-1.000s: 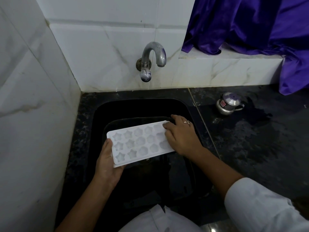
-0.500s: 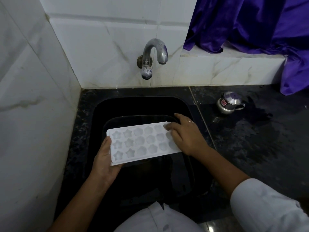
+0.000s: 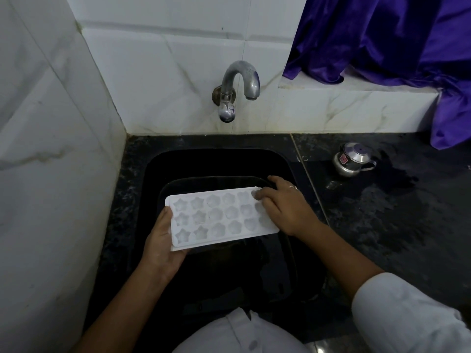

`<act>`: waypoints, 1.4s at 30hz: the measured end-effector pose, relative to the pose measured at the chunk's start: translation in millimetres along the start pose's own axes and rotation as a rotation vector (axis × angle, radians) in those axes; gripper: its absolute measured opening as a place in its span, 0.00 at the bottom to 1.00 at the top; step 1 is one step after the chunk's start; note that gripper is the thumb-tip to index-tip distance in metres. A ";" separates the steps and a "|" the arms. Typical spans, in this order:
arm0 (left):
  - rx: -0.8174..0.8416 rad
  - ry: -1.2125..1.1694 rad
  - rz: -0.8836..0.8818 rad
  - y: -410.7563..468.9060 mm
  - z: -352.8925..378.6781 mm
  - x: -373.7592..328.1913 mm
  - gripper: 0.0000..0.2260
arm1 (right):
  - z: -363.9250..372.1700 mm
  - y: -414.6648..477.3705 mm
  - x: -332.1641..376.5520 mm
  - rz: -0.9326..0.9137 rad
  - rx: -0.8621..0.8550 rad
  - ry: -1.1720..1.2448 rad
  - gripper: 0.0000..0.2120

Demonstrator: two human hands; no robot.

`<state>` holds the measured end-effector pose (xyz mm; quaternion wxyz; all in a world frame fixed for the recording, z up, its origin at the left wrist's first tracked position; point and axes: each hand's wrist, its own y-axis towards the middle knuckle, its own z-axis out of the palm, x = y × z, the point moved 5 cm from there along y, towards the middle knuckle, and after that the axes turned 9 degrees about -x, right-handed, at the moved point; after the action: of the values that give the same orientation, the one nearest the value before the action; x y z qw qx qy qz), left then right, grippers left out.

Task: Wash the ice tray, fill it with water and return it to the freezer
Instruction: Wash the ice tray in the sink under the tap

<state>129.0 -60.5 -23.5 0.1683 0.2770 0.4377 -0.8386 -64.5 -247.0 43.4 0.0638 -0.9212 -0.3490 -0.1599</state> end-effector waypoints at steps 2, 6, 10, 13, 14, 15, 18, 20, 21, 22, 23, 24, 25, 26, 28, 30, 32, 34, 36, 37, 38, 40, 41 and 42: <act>0.012 -0.007 0.006 -0.3 0.9 -0.1 0.21 | -4.8 -1.6 6.6 -0.001 -0.040 -0.023 0.29; 0.026 -0.021 0.011 -1.3 6.4 -1.2 0.23 | -3.2 -11.1 34.2 -0.165 -0.147 -0.043 0.24; 0.010 0.025 0.012 -2.1 5.1 0.4 0.20 | 5.1 -8.8 32.3 -0.162 -0.064 -0.078 0.27; -0.006 0.036 0.001 -3.1 2.4 4.2 0.20 | 5.1 -3.2 30.5 -0.081 -0.054 -0.080 0.29; -0.007 0.035 -0.003 -3.4 2.1 4.7 0.20 | 7.0 -3.5 32.5 -0.100 -0.042 -0.093 0.29; -0.004 0.028 -0.005 -3.2 1.9 4.5 0.20 | 9.3 -5.0 34.6 -0.134 -0.032 -0.112 0.29; 0.000 0.011 -0.007 -3.4 3.7 3.3 0.19 | 5.4 -5.2 31.6 -0.129 -0.044 -0.093 0.28; -0.004 0.007 -0.007 -3.7 4.4 3.0 0.19 | 1.4 -2.9 29.3 -0.095 -0.062 -0.060 0.28; -0.003 0.003 -0.006 -2.7 4.3 2.7 0.20 | 2.3 -3.2 30.6 -0.108 -0.058 -0.065 0.27; -0.003 0.000 -0.004 -2.4 4.8 2.1 0.20 | 4.3 -4.1 32.6 -0.137 -0.055 -0.078 0.27; -0.001 -0.001 0.001 -2.4 4.9 1.5 0.20 | 6.5 -5.4 33.7 -0.164 -0.051 -0.086 0.27; 0.001 -0.001 0.003 -3.0 4.9 1.3 0.20 | 7.4 -6.4 33.7 -0.174 -0.049 -0.085 0.26; -0.003 0.002 0.004 -3.1 4.0 1.7 0.19 | 6.9 -6.5 32.4 -0.161 -0.052 -0.075 0.26; -0.007 0.004 0.002 -3.3 3.1 2.5 0.19 | 5.3 -5.9 30.8 -0.134 -0.065 -0.059 0.26; -0.009 0.004 -0.001 -3.4 2.0 3.8 0.20 | 4.5 -5.5 29.7 -0.092 -0.088 -0.043 0.26; -0.007 0.002 0.002 -3.0 2.5 3.9 0.20 | 9.6 -7.6 32.7 -0.132 -0.090 -0.056 0.25; -0.007 0.007 0.003 -3.7 3.2 3.9 0.20 | 12.8 -8.7 34.3 -0.168 -0.091 -0.045 0.24; -0.001 0.011 -0.004 -5.2 4.1 4.5 0.19 | 9.1 -6.9 33.7 -0.139 -0.110 -0.006 0.23; 0.007 0.003 -0.010 -4.3 4.2 5.2 0.20 | 7.3 -6.1 34.1 -0.130 -0.122 -0.004 0.23; 0.008 0.001 -0.007 -3.9 4.3 4.3 0.20 | 8.3 -7.0 34.5 -0.144 -0.123 -0.019 0.23; 0.004 0.001 -0.002 -3.9 4.1 2.8 0.20 | 9.3 -8.2 34.0 -0.160 -0.123 -0.033 0.24; 0.005 0.003 0.004 -3.2 3.4 2.4 0.20 | 9.4 -9.7 31.4 -0.162 -0.115 -0.028 0.24; 0.003 0.005 0.002 -3.4 3.3 3.5 0.20 | 8.6 -9.2 30.5 -0.152 -0.110 -0.017 0.24; 0.007 0.007 -0.003 -4.5 4.1 4.6 0.19 | 7.6 -8.4 30.5 -0.142 -0.107 -0.008 0.25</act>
<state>121.7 -61.6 -21.6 0.1646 0.2801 0.4359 -0.8393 -46.6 -220.0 46.6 0.0015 -0.8968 -0.4047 -0.1787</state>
